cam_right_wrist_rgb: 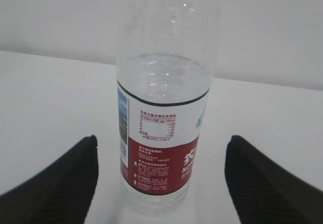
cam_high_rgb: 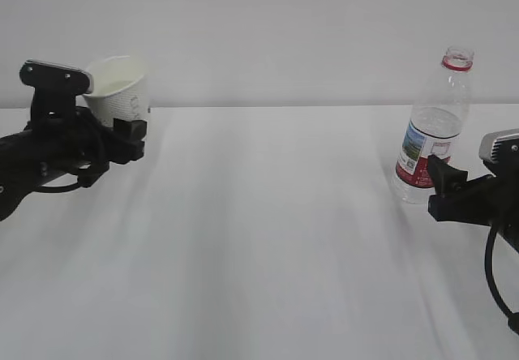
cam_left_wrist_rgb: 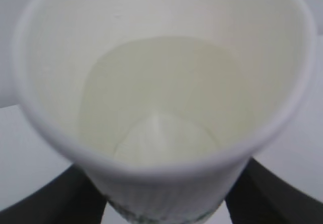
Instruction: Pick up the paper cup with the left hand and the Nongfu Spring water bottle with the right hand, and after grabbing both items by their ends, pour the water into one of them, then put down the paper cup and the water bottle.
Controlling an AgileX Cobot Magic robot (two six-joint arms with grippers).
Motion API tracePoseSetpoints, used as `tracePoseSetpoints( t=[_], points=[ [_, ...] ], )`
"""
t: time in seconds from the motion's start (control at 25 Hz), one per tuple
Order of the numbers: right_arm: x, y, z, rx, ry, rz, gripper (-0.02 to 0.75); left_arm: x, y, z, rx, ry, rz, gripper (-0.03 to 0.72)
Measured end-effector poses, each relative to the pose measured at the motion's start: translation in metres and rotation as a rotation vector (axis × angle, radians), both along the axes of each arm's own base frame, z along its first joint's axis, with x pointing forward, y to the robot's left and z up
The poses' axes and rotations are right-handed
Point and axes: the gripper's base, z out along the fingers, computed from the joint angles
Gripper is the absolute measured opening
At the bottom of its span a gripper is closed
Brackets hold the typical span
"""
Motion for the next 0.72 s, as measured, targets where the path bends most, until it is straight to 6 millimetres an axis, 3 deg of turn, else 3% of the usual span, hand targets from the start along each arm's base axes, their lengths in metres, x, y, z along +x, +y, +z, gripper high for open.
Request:
tracePoseSetpoints(
  t=[0.4, 0.72],
  points=[
    [0.005, 0.001, 0.003, 0.004, -0.018, 0.000, 0.588, 0.008, 0.035, 0.001, -0.003, -0.008, 0.102, 0.486],
    [0.006, 0.001, 0.004, 0.005, -0.022, 0.000, 0.587, 0.012, 0.048, -0.008, 0.000, 0.001, 0.139, 0.486]
  ],
)
